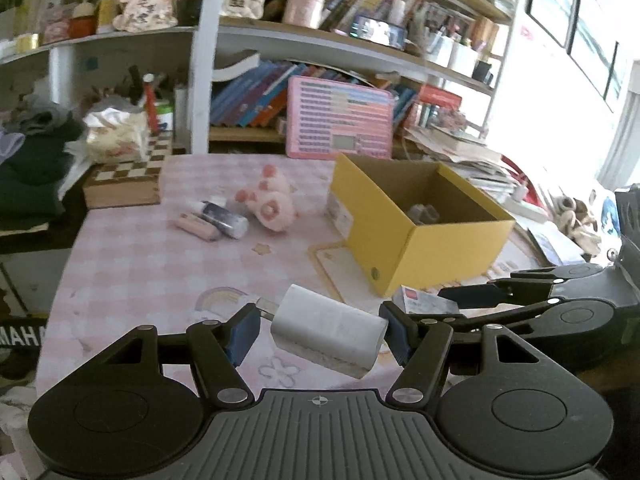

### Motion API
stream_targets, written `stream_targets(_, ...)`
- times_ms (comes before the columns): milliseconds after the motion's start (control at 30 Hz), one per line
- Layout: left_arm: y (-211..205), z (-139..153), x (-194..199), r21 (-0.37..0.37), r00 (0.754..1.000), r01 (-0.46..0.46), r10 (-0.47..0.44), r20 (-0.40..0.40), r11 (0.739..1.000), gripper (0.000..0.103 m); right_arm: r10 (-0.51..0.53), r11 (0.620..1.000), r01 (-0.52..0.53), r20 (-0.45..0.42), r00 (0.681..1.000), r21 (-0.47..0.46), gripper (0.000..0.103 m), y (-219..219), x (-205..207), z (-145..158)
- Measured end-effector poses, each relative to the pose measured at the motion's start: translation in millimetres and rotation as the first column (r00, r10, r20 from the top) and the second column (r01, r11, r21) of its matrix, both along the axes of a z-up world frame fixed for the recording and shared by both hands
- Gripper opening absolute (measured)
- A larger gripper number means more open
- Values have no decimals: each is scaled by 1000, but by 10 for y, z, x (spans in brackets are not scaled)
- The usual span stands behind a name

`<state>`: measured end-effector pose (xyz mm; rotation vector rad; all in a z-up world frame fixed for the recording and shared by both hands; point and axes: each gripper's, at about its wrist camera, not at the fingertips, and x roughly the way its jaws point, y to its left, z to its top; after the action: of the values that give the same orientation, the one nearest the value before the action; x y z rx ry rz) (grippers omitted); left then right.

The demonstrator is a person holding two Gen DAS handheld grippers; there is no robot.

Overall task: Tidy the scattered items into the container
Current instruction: 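Carry the charger and small box up over the yellow box with both tools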

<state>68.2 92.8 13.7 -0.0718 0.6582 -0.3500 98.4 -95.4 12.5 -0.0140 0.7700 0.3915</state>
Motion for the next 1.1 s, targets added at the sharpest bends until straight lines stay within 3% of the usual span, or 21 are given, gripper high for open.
stream_targets(633,-491,-28,67,2,984,178,-178,-4,984,66,-196,981,195,-32,980,-11,56,-556,-258,-24)
stream_targets(1100,-911,-23,226,22,967,253,-253,-13,967,66,-252,968,252,-63,966,-11,56,-961,-163,-56)
